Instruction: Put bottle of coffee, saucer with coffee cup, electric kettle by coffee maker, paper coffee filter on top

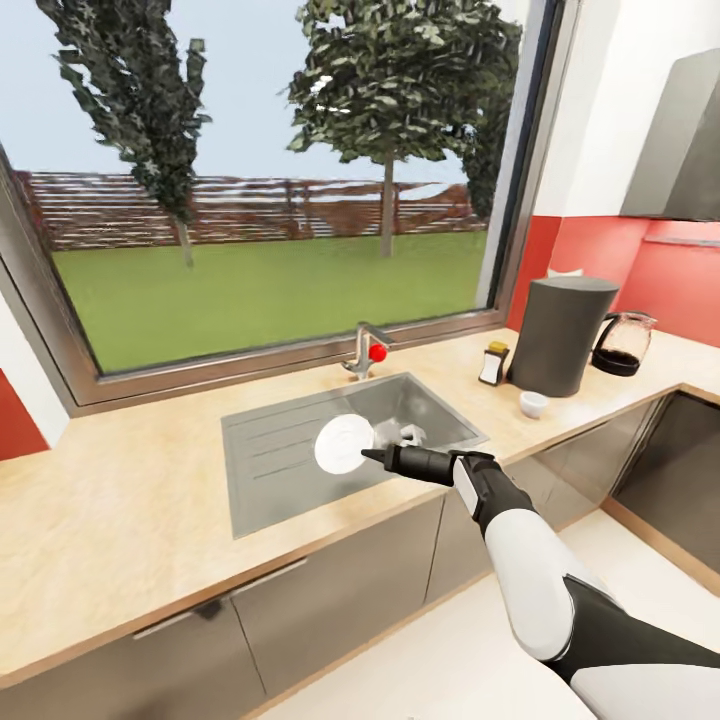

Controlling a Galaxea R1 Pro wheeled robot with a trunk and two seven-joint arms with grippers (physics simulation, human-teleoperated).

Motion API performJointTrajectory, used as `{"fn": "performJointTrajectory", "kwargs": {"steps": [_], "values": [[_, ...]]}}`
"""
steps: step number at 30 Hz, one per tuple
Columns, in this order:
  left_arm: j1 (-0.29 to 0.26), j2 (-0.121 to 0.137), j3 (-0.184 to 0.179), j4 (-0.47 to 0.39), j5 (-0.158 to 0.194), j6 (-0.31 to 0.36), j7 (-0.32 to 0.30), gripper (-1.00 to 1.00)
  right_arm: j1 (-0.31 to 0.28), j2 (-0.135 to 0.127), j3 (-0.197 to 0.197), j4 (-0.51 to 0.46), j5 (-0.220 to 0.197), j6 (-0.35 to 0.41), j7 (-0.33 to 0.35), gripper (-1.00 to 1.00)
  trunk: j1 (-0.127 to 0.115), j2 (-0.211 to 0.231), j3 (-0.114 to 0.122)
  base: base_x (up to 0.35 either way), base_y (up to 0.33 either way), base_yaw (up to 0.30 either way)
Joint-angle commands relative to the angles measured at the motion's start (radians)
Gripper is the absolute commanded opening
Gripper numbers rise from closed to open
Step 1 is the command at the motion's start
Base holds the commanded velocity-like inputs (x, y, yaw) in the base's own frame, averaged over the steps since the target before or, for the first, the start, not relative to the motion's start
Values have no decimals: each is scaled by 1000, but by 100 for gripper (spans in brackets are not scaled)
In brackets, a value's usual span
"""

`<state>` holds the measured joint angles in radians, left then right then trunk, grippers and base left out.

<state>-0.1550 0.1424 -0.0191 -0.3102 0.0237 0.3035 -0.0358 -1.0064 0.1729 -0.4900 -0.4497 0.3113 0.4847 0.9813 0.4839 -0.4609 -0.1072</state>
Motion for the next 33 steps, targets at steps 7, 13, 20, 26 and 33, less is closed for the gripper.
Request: {"fn": "performJointTrajectory", "kwargs": {"steps": [7, 13, 20, 26, 33], "values": [[0, 0, -2, -3, 2, 6, -1, 100, -1, 2, -9, -1, 6, 9, 7, -100, 1, -2, -2, 0, 0, -267], [0, 0, -3, 19, 2, 8, 6, 100, -1, 2, -9, -1, 6, 9, 7, -100, 1, -2, -2, 0, 0, -266], [0, -22, -4, 128, 1, 7, 151, 100, -1, 2, -9, -1, 6, 9, 7, -100, 1, -2, -2, 0, 0, -267], [0, -43, -4, 143, 1, 6, 166, 100, -1, 2, -8, -1, 6, 9, 7, -100, 1, -2, -2, 137, -133, -266], [0, -45, -4, 144, 1, 6, 166, 100, -1, 2, -9, -1, 6, 8, 7, -100, 1, -2, -2, 181, -205, -90]]}}
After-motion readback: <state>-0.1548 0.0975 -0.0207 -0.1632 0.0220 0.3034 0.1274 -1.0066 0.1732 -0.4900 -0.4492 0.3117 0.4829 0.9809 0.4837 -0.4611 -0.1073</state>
